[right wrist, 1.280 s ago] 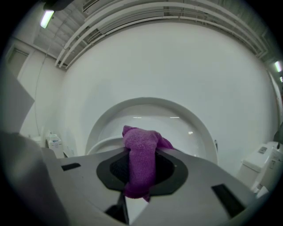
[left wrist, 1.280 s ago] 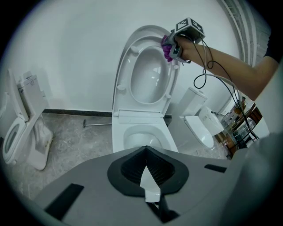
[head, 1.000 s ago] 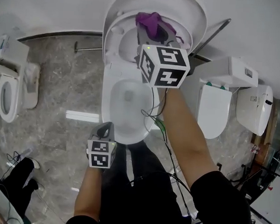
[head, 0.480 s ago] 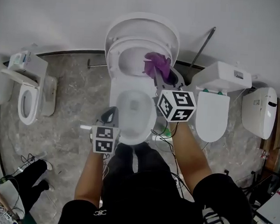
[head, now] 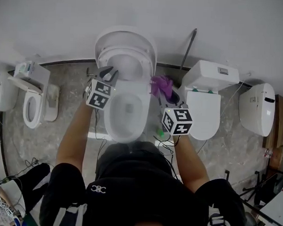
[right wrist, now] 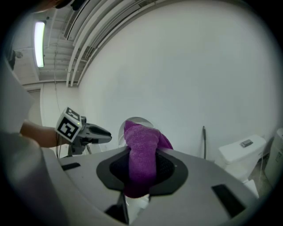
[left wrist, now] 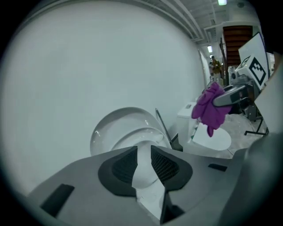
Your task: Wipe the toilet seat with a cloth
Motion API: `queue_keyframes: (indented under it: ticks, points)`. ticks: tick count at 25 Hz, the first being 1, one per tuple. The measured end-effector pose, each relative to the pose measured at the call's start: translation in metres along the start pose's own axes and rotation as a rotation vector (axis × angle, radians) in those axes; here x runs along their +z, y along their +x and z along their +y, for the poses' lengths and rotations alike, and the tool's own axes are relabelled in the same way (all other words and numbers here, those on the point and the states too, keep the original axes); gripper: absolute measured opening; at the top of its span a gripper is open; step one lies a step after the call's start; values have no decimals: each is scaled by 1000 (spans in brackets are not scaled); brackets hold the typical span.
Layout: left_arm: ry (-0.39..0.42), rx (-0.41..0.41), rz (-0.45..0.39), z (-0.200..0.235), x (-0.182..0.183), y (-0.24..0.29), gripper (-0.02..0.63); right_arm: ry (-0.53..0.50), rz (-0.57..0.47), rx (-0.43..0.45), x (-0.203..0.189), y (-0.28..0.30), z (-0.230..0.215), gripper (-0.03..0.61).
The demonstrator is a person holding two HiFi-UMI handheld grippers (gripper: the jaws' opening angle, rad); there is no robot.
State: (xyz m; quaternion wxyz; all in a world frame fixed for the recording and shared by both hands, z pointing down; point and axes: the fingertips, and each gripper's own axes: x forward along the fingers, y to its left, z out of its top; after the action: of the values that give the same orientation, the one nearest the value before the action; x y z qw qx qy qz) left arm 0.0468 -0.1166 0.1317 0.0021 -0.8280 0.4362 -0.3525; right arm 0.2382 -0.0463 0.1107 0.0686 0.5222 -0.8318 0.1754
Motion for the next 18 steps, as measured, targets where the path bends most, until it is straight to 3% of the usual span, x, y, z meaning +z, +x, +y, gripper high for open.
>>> queue_keyframes:
  ticks: [7,14,18]
  points:
    - [209,-41,69,42,49,53,144,21,-36,-61,20,-42,-34,84]
    - [354,-125,217,58,40,94,172,59,-32,-64,22,-54,-42,84]
    - [383,-166,279,68,36,107,172,55,-28,-70,25,-52,-39,84]
